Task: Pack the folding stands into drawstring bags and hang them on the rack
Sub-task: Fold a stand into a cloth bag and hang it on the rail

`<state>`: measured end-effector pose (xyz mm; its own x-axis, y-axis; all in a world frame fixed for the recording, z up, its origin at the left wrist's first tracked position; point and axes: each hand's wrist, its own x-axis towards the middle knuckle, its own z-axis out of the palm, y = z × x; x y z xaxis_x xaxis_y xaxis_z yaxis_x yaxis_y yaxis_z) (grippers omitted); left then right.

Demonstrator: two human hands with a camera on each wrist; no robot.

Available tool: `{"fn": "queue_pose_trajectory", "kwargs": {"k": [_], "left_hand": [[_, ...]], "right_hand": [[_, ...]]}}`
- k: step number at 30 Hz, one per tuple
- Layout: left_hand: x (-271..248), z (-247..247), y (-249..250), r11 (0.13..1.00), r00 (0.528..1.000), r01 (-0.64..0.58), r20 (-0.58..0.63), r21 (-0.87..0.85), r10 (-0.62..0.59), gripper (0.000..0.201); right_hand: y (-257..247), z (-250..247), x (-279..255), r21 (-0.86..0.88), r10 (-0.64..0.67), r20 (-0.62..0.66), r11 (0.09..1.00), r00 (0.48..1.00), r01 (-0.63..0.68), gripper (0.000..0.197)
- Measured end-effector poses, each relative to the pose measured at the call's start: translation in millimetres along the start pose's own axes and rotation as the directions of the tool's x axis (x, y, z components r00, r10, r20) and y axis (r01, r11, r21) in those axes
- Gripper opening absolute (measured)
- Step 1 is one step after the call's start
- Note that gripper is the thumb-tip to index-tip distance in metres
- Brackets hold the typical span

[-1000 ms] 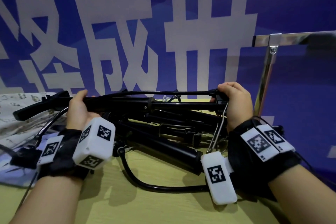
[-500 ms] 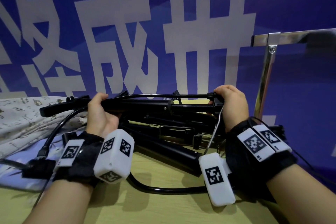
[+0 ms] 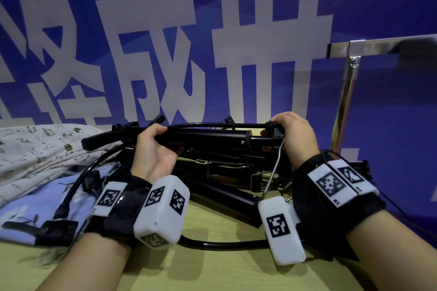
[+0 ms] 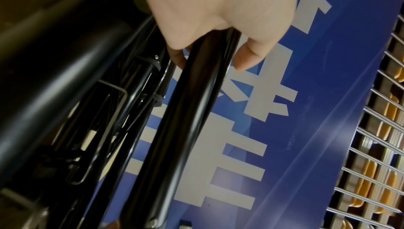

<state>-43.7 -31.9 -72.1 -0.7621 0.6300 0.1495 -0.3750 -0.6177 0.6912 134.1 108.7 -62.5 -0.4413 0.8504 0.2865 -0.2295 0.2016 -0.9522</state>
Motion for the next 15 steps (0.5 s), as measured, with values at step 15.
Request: {"fn": "queue_pose_trajectory", "kwargs": {"k": [15], "left_hand": [[-12, 11, -13, 0.998, 0.995, 0.035, 0.091, 0.055, -0.040, 0.021]], "right_hand": [[-3, 4, -8, -0.116, 0.078, 0.064, 0.991, 0.995, -0.070, 0.013]]}}
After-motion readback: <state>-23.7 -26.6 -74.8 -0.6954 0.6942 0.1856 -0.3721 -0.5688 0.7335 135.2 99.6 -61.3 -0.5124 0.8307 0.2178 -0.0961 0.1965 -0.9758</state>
